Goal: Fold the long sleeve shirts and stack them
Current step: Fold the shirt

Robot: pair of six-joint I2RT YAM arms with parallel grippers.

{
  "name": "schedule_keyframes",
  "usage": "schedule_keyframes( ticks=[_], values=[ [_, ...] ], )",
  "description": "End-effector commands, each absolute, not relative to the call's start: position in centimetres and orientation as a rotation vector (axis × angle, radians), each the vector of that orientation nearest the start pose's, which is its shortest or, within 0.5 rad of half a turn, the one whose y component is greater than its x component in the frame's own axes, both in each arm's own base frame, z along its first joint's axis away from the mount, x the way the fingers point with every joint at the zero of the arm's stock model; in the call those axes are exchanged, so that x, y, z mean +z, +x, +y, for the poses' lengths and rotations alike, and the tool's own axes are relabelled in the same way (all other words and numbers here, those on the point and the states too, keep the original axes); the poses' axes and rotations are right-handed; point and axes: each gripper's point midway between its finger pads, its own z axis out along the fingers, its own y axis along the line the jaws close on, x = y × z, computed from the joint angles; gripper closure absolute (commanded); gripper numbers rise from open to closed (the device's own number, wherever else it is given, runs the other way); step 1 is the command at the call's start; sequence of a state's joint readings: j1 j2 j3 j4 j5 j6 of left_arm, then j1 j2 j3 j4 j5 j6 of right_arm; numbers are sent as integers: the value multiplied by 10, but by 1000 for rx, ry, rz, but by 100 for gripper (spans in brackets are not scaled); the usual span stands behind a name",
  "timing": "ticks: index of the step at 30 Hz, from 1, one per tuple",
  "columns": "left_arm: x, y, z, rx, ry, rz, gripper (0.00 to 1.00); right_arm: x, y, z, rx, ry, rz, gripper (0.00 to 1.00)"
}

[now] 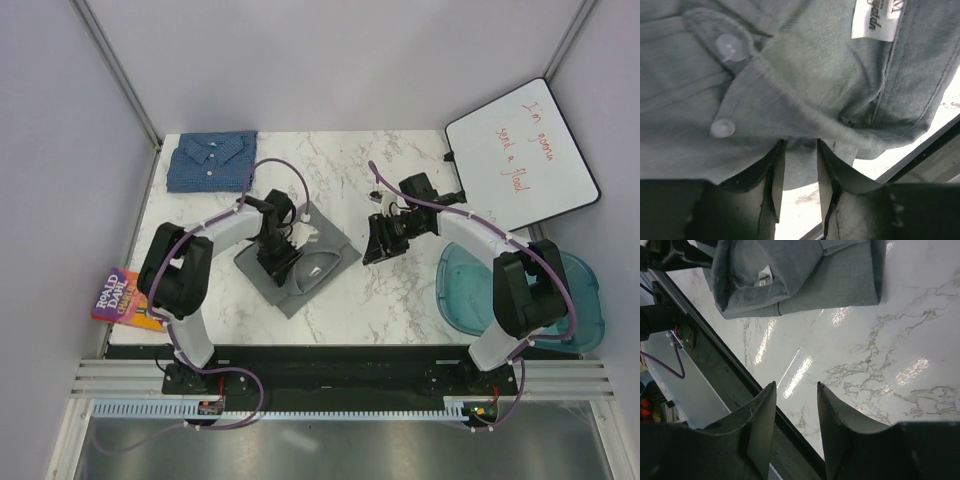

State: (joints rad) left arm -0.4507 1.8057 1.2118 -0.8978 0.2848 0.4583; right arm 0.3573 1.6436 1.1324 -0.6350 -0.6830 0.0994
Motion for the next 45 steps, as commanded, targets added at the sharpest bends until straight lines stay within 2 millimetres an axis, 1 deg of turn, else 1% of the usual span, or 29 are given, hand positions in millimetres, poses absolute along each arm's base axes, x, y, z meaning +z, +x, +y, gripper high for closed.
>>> schedule_keyframes(
  ticks=[1, 2, 4, 7, 9, 10, 11, 13, 17, 18, 20, 22, 23, 24, 25, 26, 28, 29, 30, 33, 34, 35, 36, 39, 40, 42, 43, 44, 45],
  values=[
    [23, 217, -180, -567, 1315, 2787, 63, 104, 273, 225, 1072, -439, 2642, 56],
    [26, 195, -202, -606, 1392, 2775, 62, 97, 267, 225, 1091, -358, 2684, 56],
    [46, 174, -236, -801, 1345, 2783, 61, 95, 269, 227, 1101, -322, 2666, 59],
    [94, 181, -271, -1072, 1246, 2632, 57, 84, 269, 229, 1097, -287, 2708, 60],
    [125, 202, -267, -1205, 1057, 2533, 50, 81, 272, 232, 1081, -292, 2719, 61],
    [152, 216, -266, -1218, 1012, 2387, 47, 75, 271, 235, 1066, -312, 2735, 60],
    [162, 232, -252, -1217, 921, 2354, 44, 75, 278, 238, 1031, -331, 2725, 60],
    [182, 240, -238, -1190, 851, 2275, 41, 64, 281, 244, 990, -379, 2738, 60],
    [195, 261, -196, -1072, 670, 2225, 36, 51, 306, 264, 894, -480, 2725, 62],
    [195, 266, -189, -1048, 602, 2240, 36, 33, 309, 264, 840, -487, 2775, 67],
    [202, 280, -164, -1003, 466, 2236, 36, 33, 326, 279, 815, -563, 2741, 76],
    [207, 284, -151, -1039, 392, 2223, 36, 14, 336, 288, 743, -612, 2756, 89],
    [204, 287, -137, -1031, 327, 2232, 36, 24, 357, 300, 717, -656, 2685, 93],
    [201, 286, -134, -1037, 316, 2233, 36, 10, 368, 305, 671, -692, 2671, 100],
    [196, 285, -134, -1034, 326, 2239, 36, 9, 381, 313, 598, -752, 2621, 100],
    [185, 287, -123, -996, 306, 2258, 36, 29, 411, 329, 532, -888, 2464, 100],
    [170, 290, -122, -983, 307, 2269, 37, 33, 432, 347, 474, -991, 2355, 93],
    [157, 290, -123, -982, 315, 2291, 39, 59, 451, 357, 450, -994, 2270, 81],
    [144, 295, -122, -976, 310, 2326, 42, 75, 460, 357, 429, -983, 2235, 78],
    [104, 306, -121, -915, 310, 2448, 48, 133, 485, 336, 373, -873, 2156, 67],
    [99, 312, -122, -918, 292, 2467, 50, 137, 483, 329, 395, -855, 2164, 64],
    [90, 317, -120, -895, 233, 2514, 53, 158, 481, 320, 409, -824, 2147, 63],
    [70, 319, -119, -904, 184, 2582, 55, 162, 481, 310, 419, -796, 2160, 62],
    [42, 326, -117, -890, 21, 2690, 62, 167, 451, 293, 488, -791, 2235, 62],
    [38, 326, -120, -908, -38, 2713, 64, 155, 432, 287, 529, -798, 2305, 62],
    [31, 322, -128, -937, -87, 2746, 66, 172, 399, 289, 692, -800, 2308, 62],
    [25, 315, -140, -972, -136, 2777, 67, 153, 374, 285, 755, -798, 2382, 63],
    [24, 310, -148, -1005, -153, 2785, 67, 170, 352, 291, 886, -784, 2358, 63],
    [22, 306, -156, -1019, -177, 2794, 68, 168, 340, 291, 935, -762, 2375, 63]
  ],
)
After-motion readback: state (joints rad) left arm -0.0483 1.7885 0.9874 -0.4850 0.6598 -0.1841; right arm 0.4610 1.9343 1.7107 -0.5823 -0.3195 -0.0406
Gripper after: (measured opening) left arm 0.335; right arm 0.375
